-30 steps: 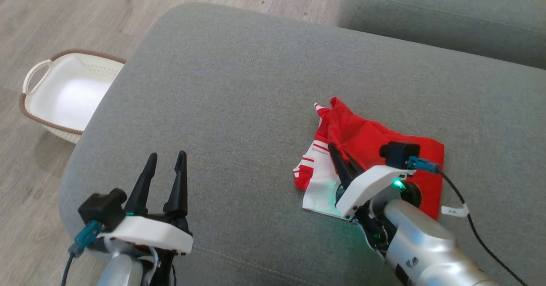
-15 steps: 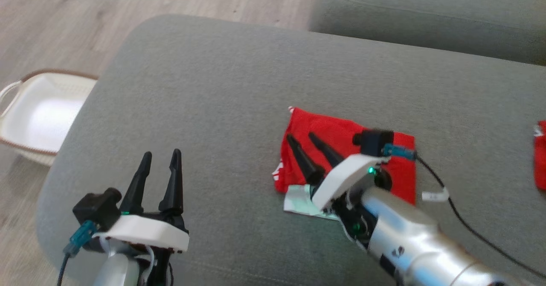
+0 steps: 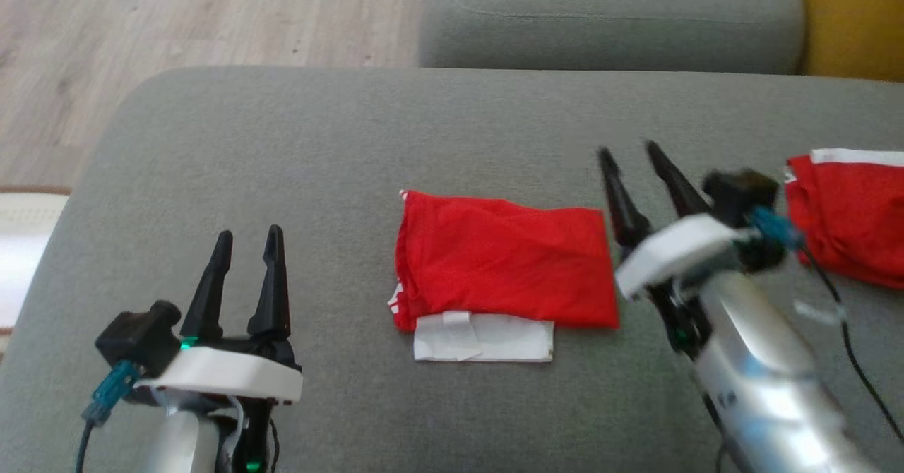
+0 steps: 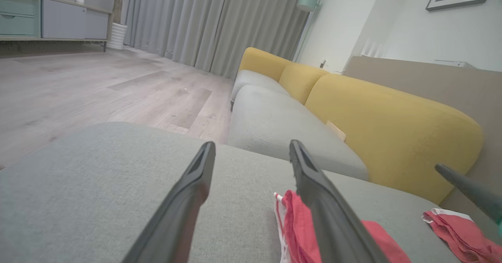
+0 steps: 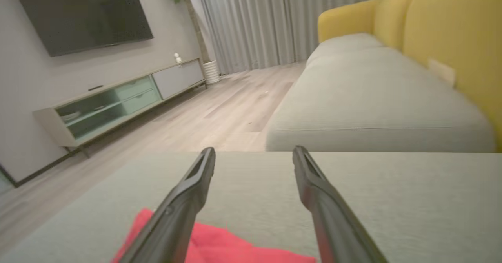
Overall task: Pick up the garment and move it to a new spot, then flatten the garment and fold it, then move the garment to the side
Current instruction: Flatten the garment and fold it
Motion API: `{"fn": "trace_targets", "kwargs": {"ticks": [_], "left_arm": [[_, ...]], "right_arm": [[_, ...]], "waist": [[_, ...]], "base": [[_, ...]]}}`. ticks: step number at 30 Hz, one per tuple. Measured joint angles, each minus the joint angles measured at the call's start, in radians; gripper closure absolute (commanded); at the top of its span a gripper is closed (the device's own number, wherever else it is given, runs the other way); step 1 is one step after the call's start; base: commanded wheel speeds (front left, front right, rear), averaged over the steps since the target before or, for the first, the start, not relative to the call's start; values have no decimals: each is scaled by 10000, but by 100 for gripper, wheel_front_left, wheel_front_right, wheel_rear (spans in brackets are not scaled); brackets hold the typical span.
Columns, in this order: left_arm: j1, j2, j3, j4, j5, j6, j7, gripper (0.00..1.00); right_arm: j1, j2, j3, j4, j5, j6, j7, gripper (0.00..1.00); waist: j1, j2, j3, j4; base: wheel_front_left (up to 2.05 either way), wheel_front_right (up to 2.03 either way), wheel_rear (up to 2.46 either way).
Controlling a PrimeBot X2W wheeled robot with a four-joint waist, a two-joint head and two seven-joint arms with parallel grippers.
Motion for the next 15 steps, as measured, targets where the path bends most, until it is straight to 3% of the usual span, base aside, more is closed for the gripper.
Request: {"fn": "trace_targets", "kwargs": {"ticks": [8,12,15], "left_arm": [[2,-2,0,-157,19,90,0,0],[105,0,-2,-157,77,90,0,0],[190,0,-21,-163,255,92,0,0]], "right_arm": [[2787,184,-2784,-2420,-3143,0,0,0],[3506,274,-3415,-3267,-3707,0,-2,0],[3964,297,-3459,-3659,-3419,0,-2,0]], "waist": [[0,0,-53,-441],[0,0,-54,-533],[0,0,-54,-580]], "base": [[0,0,0],[0,0,0],[0,0,0]]}}
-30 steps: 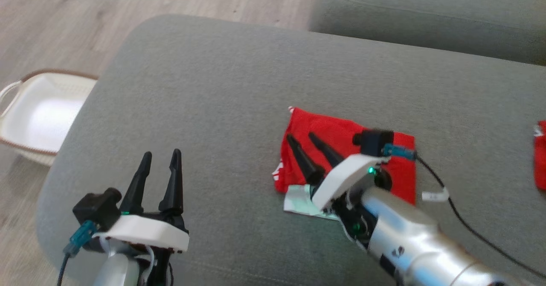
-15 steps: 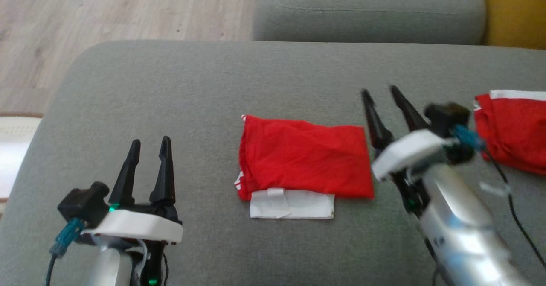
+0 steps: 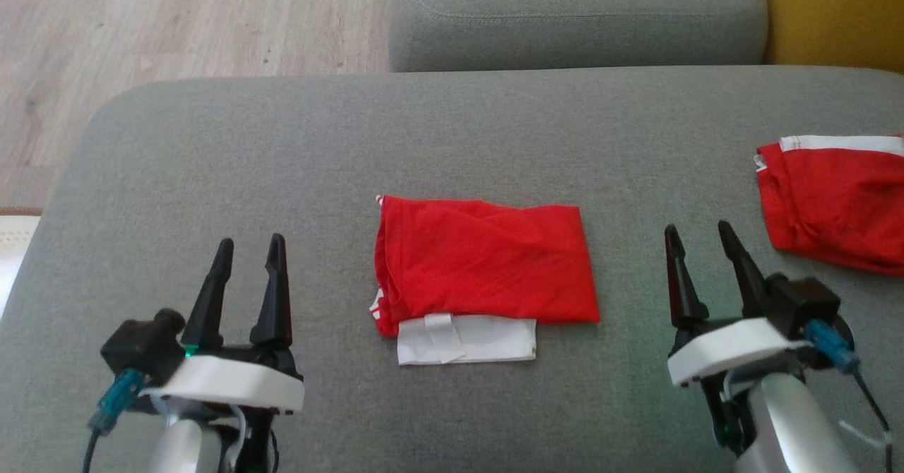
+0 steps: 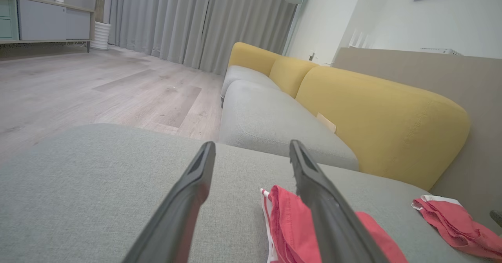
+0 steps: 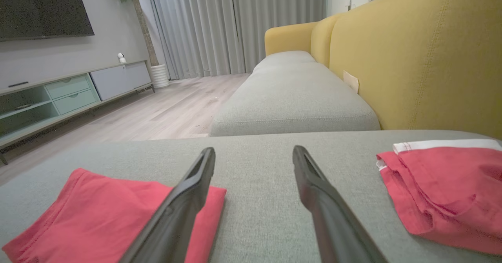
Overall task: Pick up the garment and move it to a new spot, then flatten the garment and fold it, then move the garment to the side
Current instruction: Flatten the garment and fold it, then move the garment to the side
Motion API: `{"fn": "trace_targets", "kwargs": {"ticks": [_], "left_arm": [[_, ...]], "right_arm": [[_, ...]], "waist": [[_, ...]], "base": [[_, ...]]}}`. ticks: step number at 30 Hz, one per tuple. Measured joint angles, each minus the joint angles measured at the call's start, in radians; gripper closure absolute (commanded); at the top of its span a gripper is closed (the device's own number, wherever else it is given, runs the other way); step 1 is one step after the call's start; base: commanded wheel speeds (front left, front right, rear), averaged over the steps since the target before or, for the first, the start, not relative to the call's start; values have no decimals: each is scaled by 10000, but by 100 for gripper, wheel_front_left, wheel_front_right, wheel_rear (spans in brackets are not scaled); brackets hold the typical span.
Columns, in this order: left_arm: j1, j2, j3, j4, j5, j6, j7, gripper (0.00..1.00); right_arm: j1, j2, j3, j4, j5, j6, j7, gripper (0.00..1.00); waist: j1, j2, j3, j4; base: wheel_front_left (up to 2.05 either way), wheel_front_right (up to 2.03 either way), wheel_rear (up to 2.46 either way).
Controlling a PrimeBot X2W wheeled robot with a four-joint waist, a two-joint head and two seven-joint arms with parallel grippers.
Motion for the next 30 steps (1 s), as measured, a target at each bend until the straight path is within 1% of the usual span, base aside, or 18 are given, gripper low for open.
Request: {"fn": "trace_targets", "kwargs": {"ticks": [4,9,17,20,22,23,25,28,30], "left_arm": [[108,0,-63,0,215,-2,0,0],[108,0,-71,-21,213,-2,0,0],[74,0,-280,-12,117,-10,0,0],[47,0,-305,-8,117,-21,0,0],[8,2,-332,-4,117,-31,0,0],[-31,0,-359,4,117,-92,0,0],[-151,0,-445,25,115,-102,0,0],[-335,-2,-585,36,109,-105,0,0],[-410,-2,-608,42,36,-107,0,0]], "right_arm": [[396,58,-52,-255,184,0,2,0],[428,61,-69,-389,192,0,2,0],[390,69,-155,-157,171,0,4,0],[326,69,36,125,174,0,167,0],[184,71,251,426,178,0,485,0],[75,73,341,577,251,0,593,0],[-218,69,500,995,472,0,961,0],[-639,71,775,1567,957,0,1275,0],[-903,71,888,2040,1074,0,1475,0]], "waist": [[0,0,11,-46],[0,0,38,-32],[0,0,364,196],[0,0,560,345],[0,0,706,445],[0,0,781,505],[0,0,909,636],[0,0,1098,847],[0,0,1201,982]], "base": [[0,0,0],[0,0,0],[0,0,0],[0,0,0],[0,0,0],[0,0,0],[0,0,0],[0,0,0],[0,0,0]]}}
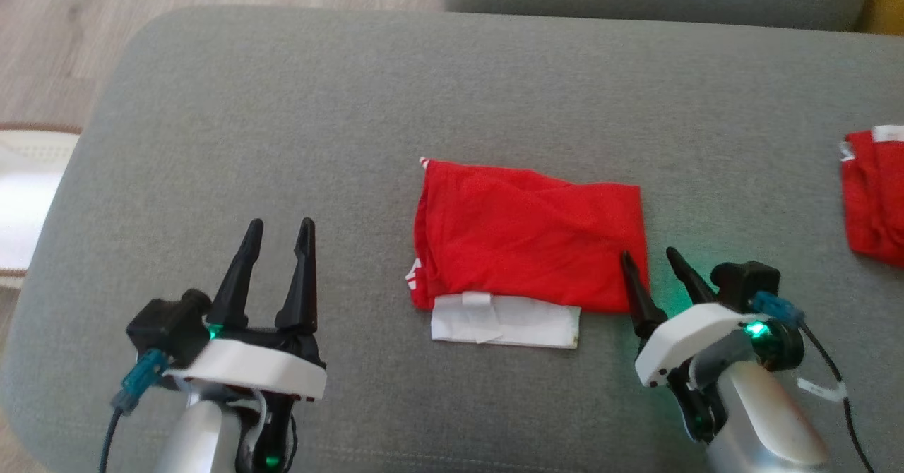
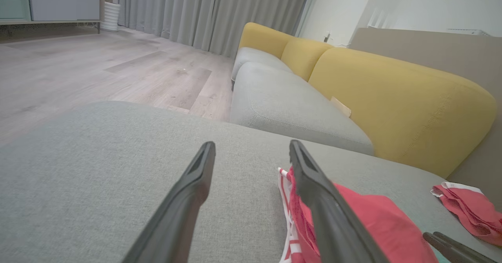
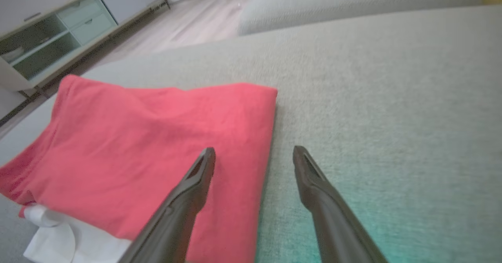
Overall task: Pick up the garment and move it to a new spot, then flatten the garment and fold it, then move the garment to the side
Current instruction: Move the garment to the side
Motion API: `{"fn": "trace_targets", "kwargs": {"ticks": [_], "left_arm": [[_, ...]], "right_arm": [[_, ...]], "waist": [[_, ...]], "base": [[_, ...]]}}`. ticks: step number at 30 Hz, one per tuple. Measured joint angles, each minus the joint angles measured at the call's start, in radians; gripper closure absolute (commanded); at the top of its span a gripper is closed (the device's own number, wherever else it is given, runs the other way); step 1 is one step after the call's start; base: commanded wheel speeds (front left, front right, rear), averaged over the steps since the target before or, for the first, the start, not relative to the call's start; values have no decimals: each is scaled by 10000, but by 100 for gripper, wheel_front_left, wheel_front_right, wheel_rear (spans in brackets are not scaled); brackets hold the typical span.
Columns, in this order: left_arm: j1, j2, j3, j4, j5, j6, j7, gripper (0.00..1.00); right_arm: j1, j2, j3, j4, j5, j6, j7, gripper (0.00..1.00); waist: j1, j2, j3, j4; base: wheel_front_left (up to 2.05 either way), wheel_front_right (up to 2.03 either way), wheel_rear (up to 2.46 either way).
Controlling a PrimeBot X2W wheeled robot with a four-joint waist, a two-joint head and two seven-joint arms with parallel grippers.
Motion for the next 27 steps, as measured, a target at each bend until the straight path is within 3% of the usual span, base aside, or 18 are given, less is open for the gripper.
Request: {"fn": "trace_targets", "kwargs": {"ticks": [5,11,12,13,14,20,27], "left_arm": [[-5,2,-75,88,-31,0,0,0],[-79,2,-105,102,-86,0,0,0],[-117,2,-104,102,-86,0,0,0],[-147,2,-92,102,-86,0,0,0],[-165,0,-86,102,-86,0,0,0],[-167,0,-33,111,-86,2,0,0],[-164,0,23,69,-86,2,0,0]], "right_arm": [[-583,-8,186,1124,696,0,435,0],[-1375,-92,1143,1870,1567,0,596,0],[-1469,-102,1243,1979,1567,0,594,7],[-1558,-113,1338,2090,1565,0,583,86],[-1641,-123,1406,2207,1561,0,510,100],[-1896,-71,1712,2686,1141,0,54,100],[-2594,-36,1402,3206,-1043,0,-466,100]], "waist": [[0,0,182,290],[0,0,319,424],[0,0,337,418],[0,0,348,404],[0,0,354,385],[0,0,321,181],[0,0,184,-433]], "base": [[0,0,0],[0,0,0],[0,0,0],[0,0,0],[0,0,0],[0,0,0],[0,0,0]]}}
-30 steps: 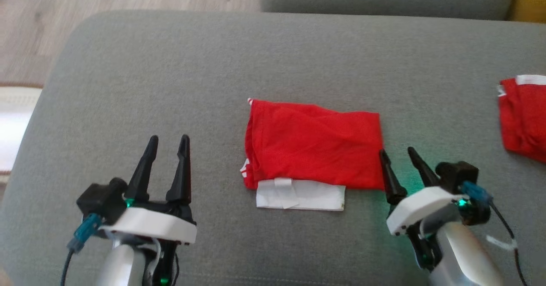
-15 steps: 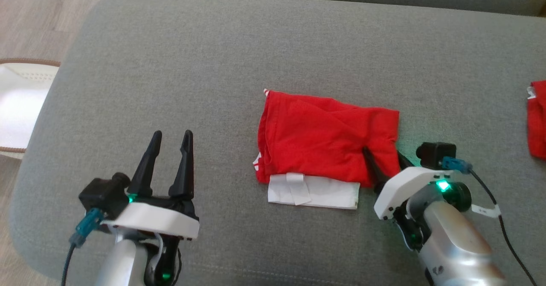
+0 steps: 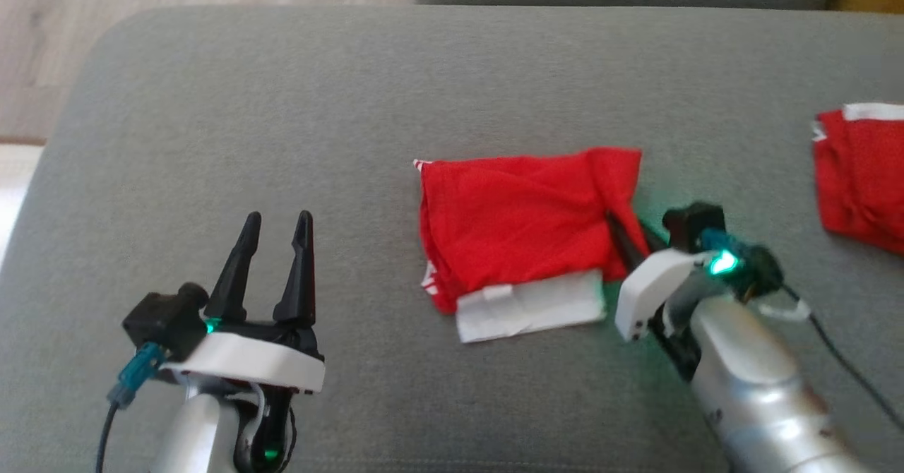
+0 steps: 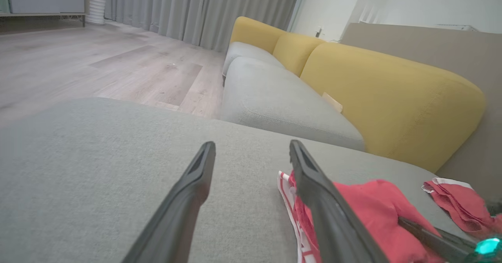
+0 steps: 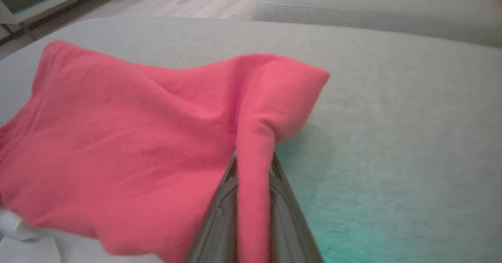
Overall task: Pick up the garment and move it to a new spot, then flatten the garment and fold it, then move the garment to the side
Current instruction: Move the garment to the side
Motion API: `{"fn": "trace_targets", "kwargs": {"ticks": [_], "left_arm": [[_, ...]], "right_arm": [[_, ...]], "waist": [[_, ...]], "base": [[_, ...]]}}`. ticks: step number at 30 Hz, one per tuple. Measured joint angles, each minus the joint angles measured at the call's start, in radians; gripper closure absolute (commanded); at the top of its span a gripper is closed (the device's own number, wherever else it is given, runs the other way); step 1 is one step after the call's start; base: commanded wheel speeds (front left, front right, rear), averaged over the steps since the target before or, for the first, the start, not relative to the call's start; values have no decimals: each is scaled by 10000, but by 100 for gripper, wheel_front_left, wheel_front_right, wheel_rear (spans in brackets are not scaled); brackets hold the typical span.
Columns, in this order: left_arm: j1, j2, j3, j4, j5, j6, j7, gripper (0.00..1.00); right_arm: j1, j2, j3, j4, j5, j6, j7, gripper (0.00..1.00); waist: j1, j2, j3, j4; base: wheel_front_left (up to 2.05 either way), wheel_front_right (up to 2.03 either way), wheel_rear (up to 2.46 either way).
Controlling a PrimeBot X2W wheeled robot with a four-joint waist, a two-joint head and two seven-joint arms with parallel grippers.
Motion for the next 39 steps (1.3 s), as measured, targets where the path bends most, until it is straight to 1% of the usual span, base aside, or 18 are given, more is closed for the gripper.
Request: {"fn": "trace_targets", "kwargs": {"ticks": [2,5,8,11,17,22,24,25,27,34,38,39], "left_arm": [[0,4,2,-44,0,0,0,0],[-4,2,-4,-132,0,0,0,0],[-35,0,-27,-176,0,-2,0,0],[-209,0,-123,-209,0,-2,0,0],[-615,-2,-305,-257,0,-81,0,0],[-649,-2,-270,-244,2,-169,0,0],[-712,-2,-253,-238,2,-176,0,0],[-774,-2,-238,-232,2,-178,0,0],[-885,-2,-211,-234,4,-180,0,0],[-1034,-4,-209,-224,12,-267,0,0],[-1109,-4,-119,-215,13,-307,0,0],[-1143,-4,-102,-205,13,-309,0,0]], "right_arm": [[-285,-190,-38,-94,-476,0,6,100],[-757,-754,-27,-502,-943,0,155,100],[-1246,-1540,84,-1001,-1103,0,556,100],[-1581,-2468,301,-1450,-1085,0,980,100],[-1662,-4523,470,-1902,-744,0,1638,100],[-1697,-5883,238,-2025,-648,0,1967,100],[-1767,-6312,-4,-1981,-654,0,2052,100],[-1840,-6468,-109,-1942,-681,0,2119,100],[-1963,-6579,-412,-1889,-742,0,2144,100],[-2034,-6566,-1241,-1546,-1484,0,2604,100],[-2018,-6362,-1858,-1496,-1730,0,2897,100],[-1992,-6316,-1992,-1482,-1806,0,2955,70]], "waist": [[0,0,-27,-230],[0,0,-32,-598],[0,0,21,-957],[0,0,178,-1214],[0,0,676,-1358],[0,0,1086,-1323],[0,0,1232,-1276],[0,0,1299,-1253],[0,0,1431,-1215],[0,0,1821,-1123],[0,0,1947,-1117],[1,0,1957,-1119]], "base": [[0,0,0],[0,0,0],[0,0,0],[0,0,0],[0,0,0],[0,0,0],[0,0,0],[0,0,0],[0,0,0],[0,0,0],[0,0,0],[0,0,0]]}}
